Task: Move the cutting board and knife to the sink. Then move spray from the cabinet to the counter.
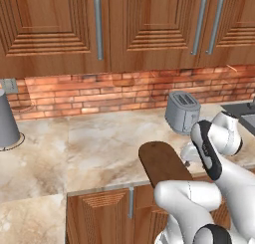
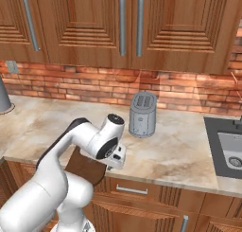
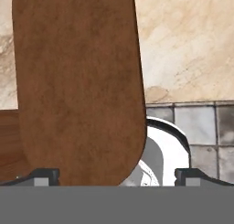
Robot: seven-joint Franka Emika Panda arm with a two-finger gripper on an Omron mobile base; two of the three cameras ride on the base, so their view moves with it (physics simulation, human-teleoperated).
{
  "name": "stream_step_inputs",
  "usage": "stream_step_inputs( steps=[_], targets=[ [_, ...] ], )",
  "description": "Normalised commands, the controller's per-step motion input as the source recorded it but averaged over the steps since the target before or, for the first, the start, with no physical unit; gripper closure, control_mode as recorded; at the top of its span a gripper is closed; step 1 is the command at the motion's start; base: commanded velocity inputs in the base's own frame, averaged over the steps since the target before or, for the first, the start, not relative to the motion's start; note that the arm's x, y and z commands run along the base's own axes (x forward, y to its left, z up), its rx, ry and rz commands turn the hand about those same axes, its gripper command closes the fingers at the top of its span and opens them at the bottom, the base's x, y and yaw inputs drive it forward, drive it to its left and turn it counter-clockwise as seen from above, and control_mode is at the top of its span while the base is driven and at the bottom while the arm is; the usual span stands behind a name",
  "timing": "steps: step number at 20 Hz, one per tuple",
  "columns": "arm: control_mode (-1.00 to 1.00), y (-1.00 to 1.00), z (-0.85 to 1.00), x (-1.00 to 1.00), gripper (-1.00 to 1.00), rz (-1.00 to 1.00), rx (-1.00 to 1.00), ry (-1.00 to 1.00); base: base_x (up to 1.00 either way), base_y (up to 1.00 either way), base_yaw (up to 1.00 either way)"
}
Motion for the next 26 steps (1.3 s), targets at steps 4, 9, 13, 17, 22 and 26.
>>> stream_step_inputs(
  steps=[4,9,13,17,22,26],
  targets=[
    [-1.0,-0.26,0.0,-0.52,-1.0,0.0,0.18,0.01,0.0,0.0,0.0],
    [-1.0,-0.14,0.0,-0.54,-1.0,0.0,0.19,0.0,0.0,0.0,0.0],
    [-1.0,-0.02,0.0,-0.35,-1.0,0.0,0.18,0.0,0.0,0.0,0.0],
    [-1.0,0.0,0.0,-0.13,-1.0,0.0,0.21,-0.01,0.0,0.0,0.0],
    [-1.0,0.05,0.0,0.0,-1.0,0.0,0.2,-0.06,0.0,0.0,0.0],
    [-1.0,0.1,0.0,0.0,-1.0,0.0,0.14,-0.03,0.0,0.0,0.0]
  ],
)
